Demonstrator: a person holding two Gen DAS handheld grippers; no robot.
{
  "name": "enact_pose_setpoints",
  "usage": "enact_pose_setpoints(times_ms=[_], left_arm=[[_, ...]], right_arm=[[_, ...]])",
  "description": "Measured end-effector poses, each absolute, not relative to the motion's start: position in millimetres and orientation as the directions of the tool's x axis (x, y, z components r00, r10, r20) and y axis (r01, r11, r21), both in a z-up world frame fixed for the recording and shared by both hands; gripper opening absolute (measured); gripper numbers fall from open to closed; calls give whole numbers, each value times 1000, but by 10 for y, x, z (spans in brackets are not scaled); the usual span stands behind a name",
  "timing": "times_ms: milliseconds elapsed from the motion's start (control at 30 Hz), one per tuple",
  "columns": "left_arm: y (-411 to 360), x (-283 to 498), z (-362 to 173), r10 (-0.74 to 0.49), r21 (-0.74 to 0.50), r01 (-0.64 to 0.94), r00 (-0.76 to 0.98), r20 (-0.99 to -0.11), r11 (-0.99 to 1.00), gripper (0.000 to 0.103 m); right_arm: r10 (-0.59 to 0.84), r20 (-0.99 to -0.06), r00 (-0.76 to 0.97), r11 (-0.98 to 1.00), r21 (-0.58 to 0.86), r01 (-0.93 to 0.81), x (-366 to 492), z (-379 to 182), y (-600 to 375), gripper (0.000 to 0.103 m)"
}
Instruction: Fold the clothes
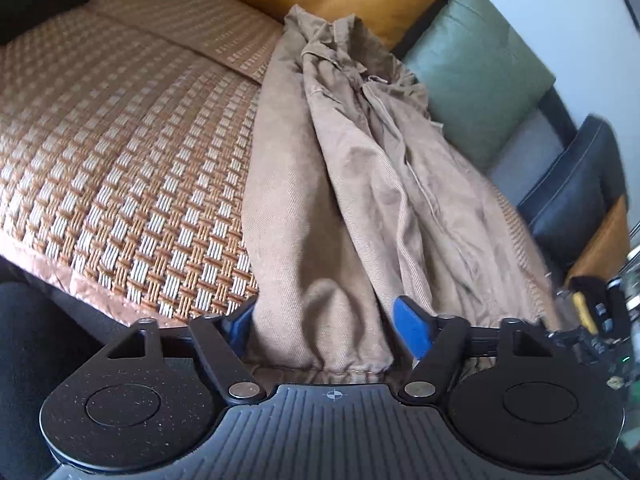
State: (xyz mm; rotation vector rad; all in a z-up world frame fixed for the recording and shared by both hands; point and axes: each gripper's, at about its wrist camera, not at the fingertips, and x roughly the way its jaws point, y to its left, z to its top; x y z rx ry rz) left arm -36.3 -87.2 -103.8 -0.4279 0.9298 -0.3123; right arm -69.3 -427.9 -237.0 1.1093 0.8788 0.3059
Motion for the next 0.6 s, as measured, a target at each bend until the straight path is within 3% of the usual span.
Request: enact_pose_setpoints(times_ms=[67, 133, 333, 500, 567, 600], left_arm=[[-790, -386, -1001, -438, -502, 46, 560, -703, 864, 44], [-661, -403, -962, -463, -556, 0, 551, -694, 831, 35], [-419, -374, -753, -581, -726, -93, 534, -614, 682, 31], [-501, -239, -586, -600, -736, -54, 540, -590, 675, 29], [-579, -213, -613, -584, -695, -22, 524, -621, 719, 31], [-623, -226, -674, -567, -666, -13, 512, -645, 746, 40]], right_arm=[[623, -472, 624, 458, 866, 199, -682, -2360, -4233, 51], [640, -459, 616, 426, 880, 212, -710, -2341, -4276, 41], [692, -360, 626, 287, 933, 219, -854, -2053, -4490, 38], [729, -287, 621, 222, 958, 182, -702, -1767, -4505, 38], [734, -331, 593, 298, 942, 156, -617, -1679, -4498, 39], [729, -375, 573, 349, 923, 161, -586, -1677, -4480, 40]])
